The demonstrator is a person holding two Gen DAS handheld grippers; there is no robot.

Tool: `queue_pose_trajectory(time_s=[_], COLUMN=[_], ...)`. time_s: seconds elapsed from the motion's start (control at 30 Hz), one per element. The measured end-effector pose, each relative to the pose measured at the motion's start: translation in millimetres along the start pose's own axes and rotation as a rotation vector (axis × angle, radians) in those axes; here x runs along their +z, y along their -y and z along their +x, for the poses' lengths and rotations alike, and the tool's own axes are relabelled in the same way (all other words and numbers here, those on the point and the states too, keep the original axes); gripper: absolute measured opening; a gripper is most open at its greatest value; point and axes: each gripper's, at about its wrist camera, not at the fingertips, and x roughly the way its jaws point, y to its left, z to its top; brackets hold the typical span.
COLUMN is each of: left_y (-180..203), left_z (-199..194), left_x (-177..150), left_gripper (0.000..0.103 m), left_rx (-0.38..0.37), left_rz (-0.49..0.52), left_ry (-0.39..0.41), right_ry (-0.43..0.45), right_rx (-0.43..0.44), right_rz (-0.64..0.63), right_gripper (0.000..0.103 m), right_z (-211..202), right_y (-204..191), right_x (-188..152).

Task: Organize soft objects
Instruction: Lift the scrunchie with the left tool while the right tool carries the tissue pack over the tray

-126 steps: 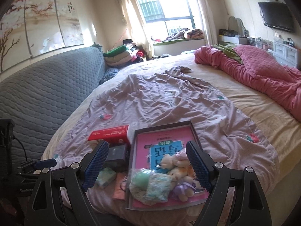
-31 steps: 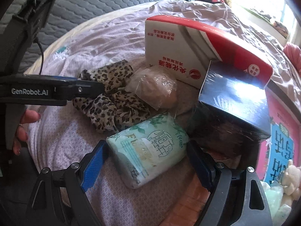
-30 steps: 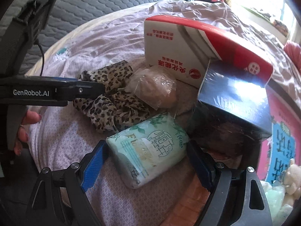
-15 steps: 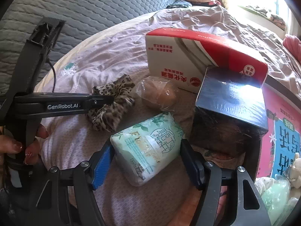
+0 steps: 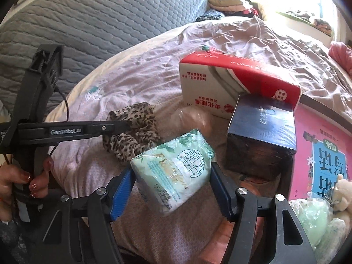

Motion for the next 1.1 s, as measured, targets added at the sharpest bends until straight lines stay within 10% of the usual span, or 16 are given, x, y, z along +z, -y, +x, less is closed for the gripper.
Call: queue_pose_trajectory(time_s=[1.1], left_y=[152], left_z=[-102], left_x=[-8], left_gripper=[0.005], left_rx=[-0.055], left_rz=[0.253], left_ry=[0.144], right_ry=[0.283], right_rx=[-0.068], right_rz=[0.157], right_gripper=[0.068], right_z=[-155], right_y=[34], right_x=[3])
